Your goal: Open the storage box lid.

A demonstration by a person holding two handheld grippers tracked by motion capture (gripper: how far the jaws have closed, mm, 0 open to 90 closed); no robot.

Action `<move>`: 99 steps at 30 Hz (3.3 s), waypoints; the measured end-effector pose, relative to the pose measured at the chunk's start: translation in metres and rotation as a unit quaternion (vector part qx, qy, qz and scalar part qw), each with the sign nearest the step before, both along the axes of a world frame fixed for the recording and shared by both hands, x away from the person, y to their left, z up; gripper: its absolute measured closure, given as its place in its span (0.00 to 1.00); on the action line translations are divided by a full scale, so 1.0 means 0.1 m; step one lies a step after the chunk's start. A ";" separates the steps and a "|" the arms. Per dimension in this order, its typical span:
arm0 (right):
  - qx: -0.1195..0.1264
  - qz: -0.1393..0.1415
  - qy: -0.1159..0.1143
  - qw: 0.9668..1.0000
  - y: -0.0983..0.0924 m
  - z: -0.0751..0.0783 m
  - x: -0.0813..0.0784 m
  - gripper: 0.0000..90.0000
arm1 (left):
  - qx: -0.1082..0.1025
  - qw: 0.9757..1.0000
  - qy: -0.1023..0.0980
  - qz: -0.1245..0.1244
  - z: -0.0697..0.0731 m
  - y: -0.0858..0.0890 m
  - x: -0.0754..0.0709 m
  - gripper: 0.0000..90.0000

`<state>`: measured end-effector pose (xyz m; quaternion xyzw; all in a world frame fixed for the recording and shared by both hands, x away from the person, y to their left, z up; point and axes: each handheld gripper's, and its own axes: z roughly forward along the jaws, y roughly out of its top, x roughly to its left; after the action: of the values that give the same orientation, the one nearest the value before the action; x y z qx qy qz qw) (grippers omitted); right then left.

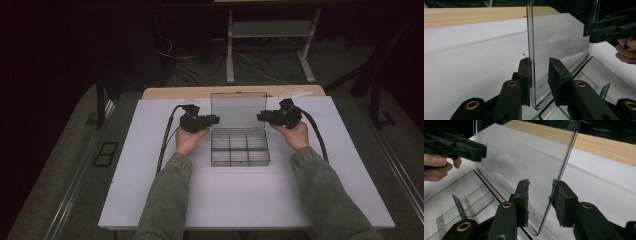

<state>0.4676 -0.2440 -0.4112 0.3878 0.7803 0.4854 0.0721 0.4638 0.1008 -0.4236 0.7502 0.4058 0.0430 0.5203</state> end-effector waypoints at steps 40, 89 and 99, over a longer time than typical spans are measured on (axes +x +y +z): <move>0.021 -0.012 0.058 0.998 -0.01 -0.19 0.07 0.68 | -0.007 0.999 0.030 0.023 -0.10 0.01 0.06 0.73; -0.006 -0.062 0.093 0.994 -0.02 -0.22 0.05 0.15 | 0.014 0.997 0.071 0.041 -0.04 0.12 0.04 0.27; -0.008 -0.065 0.066 0.996 -0.17 0.03 -0.22 0.00 | 0.030 0.997 0.071 0.009 0.14 0.16 -0.07 0.00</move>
<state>0.4457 -0.2609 -0.4086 0.4685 0.7600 0.4470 0.0552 0.4565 0.1173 -0.4097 0.7633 0.4467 0.0062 0.4667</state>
